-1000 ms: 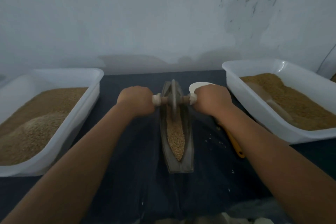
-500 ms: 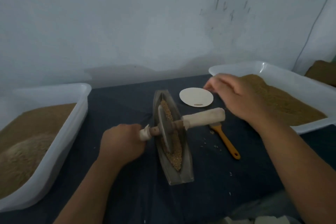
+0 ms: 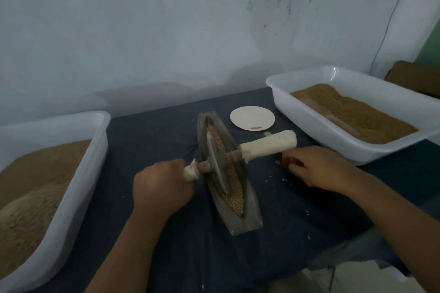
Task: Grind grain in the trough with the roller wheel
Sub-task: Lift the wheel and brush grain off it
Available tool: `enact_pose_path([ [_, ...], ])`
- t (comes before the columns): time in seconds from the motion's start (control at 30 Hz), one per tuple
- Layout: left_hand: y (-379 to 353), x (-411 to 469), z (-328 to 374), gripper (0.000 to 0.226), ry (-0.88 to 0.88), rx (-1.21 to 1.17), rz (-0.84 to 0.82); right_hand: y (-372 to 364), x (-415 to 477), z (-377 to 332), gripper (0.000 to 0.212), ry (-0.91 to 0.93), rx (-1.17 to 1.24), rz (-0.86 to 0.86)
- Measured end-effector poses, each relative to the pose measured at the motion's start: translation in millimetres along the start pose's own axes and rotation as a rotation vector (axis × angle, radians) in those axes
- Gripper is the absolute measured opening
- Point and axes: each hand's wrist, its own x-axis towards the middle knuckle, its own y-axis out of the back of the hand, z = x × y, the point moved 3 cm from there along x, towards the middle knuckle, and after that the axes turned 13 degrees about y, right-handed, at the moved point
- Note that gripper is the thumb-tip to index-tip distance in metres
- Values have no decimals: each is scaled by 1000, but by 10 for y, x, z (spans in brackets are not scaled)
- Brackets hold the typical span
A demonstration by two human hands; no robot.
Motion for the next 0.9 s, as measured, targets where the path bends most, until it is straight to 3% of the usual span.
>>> enact_pose_path([
  [0.13,18,-29,22,45,29,-94,-11,152,88,38,26,-37,381,326],
  [0.23,-1,-62,24,46,60,-165,-35,161,188,-22,24,82,360,457],
  [0.3,4,-59,13,44,88,-211,-37,182,304,-77,20,45,345,577],
  [0.4,31,-50,10,39,107,-278,-36,218,635,-195,20,-76,377,623],
  [0.47,42,-56,17,35,125,-322,-51,294,842,-319,13,-55,608,665],
  [0.53,58,-67,24,34,143,-371,-58,394,995,-504,9,31,744,664],
  [0.63,85,-75,11,28,149,-393,-66,456,1253,-769,17,151,511,617],
  [0.73,85,-86,-13,28,154,-390,-86,380,1426,-876,19,121,352,406],
  [0.8,80,-89,-9,30,161,-393,-93,287,1411,-826,21,86,392,257],
  [0.9,71,-76,-6,31,173,-412,-100,294,1338,-799,22,48,399,353],
])
